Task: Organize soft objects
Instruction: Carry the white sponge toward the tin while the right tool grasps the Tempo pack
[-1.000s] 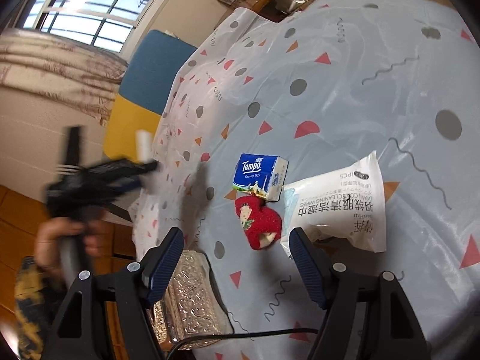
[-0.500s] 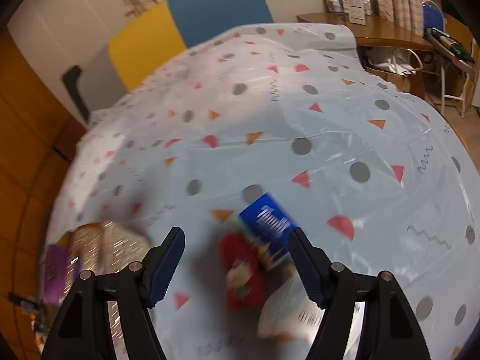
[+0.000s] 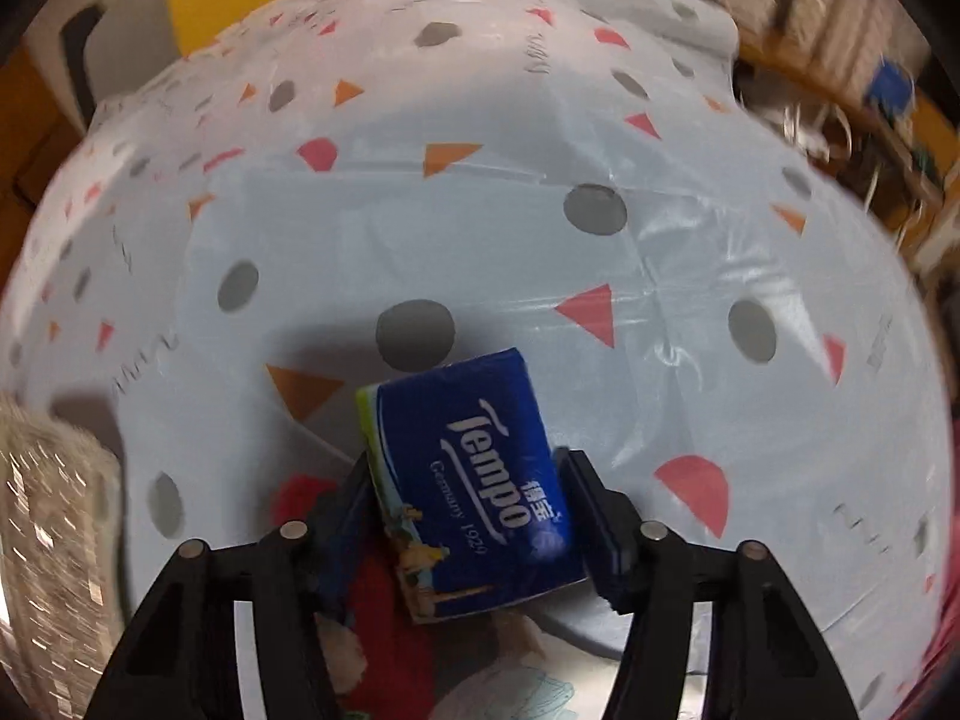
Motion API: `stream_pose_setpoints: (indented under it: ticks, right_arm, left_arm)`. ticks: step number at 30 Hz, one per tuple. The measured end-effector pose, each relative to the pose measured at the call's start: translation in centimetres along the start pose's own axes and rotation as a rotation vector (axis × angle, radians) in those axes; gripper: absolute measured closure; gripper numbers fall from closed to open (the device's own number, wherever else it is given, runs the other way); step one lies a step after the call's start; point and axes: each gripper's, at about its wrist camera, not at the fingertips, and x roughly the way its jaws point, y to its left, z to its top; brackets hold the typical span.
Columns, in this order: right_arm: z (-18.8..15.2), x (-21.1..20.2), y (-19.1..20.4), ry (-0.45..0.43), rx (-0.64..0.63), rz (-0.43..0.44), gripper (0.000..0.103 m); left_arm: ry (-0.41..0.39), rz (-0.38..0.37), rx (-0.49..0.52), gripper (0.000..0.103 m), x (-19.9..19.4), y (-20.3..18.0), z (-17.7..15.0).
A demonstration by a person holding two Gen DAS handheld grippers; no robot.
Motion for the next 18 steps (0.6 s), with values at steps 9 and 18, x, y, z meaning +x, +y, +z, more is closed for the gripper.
stream_pose_setpoints:
  ticks: [9,18]
  right_arm:
    - [-1.3,-1.4,-1.6,-0.052,0.116,-0.006,0.047]
    - [-2.0,-8.3,-0.8,-0.294,0.175,0.003,0.047]
  left_arm:
    - [0.050,0.047,-0.188,0.045,1.8,7.0,-6.5]
    - [0.023,0.196,-0.220,0.045,3.8,8.4,-11.6]
